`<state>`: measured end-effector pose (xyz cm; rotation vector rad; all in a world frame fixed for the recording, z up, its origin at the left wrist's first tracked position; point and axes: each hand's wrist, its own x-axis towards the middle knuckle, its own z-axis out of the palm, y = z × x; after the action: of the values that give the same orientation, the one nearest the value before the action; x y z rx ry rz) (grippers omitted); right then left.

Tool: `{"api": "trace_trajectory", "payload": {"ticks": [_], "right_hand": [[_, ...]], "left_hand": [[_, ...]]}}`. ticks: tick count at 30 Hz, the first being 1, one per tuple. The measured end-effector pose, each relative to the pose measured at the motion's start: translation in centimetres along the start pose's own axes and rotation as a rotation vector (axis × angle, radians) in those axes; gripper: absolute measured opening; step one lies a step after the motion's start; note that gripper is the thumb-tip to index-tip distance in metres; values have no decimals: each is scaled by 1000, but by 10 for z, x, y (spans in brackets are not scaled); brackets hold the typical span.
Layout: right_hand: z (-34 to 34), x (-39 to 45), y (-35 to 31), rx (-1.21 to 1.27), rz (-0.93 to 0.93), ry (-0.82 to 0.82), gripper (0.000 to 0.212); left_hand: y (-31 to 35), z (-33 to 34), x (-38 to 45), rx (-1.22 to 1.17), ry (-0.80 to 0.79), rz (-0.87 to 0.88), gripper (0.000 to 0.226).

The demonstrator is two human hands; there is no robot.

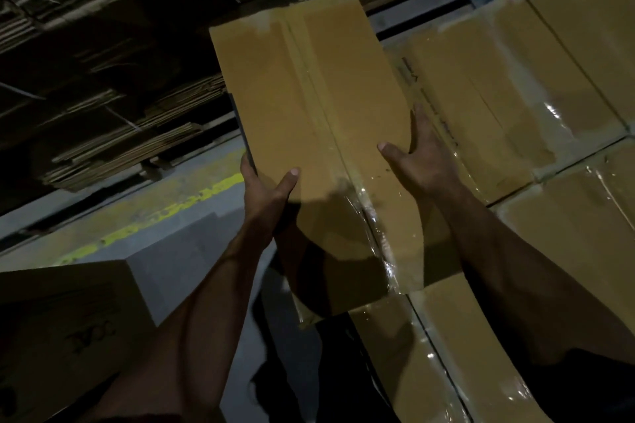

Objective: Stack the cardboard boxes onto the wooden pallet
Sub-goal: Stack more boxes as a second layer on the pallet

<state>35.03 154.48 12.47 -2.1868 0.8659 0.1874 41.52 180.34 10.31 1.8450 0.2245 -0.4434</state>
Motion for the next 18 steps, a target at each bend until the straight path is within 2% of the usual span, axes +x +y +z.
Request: {"api": "trace_trajectory", "payload": {"ticks": [5,11,14,16,18], "right_hand": [[-1,-28,6,-62,126,44,90],[-6,-95,35,-25,306,79,81],[-6,-122,57,145,393,84,97],[2,-130,89,352,456,139,104],[4,-144,92,604,528,215,107]], "left_hand": [[-2,-4,-20,-119,25,-168,62],[-19,-6,-70,-148,-43,-255,53],[-40,-9,-89,-187,-112,-303,71],[-89,-7,-80,-197,-115,-343,84],[-151,-5,-55,-241,-133,-395,89]]}}
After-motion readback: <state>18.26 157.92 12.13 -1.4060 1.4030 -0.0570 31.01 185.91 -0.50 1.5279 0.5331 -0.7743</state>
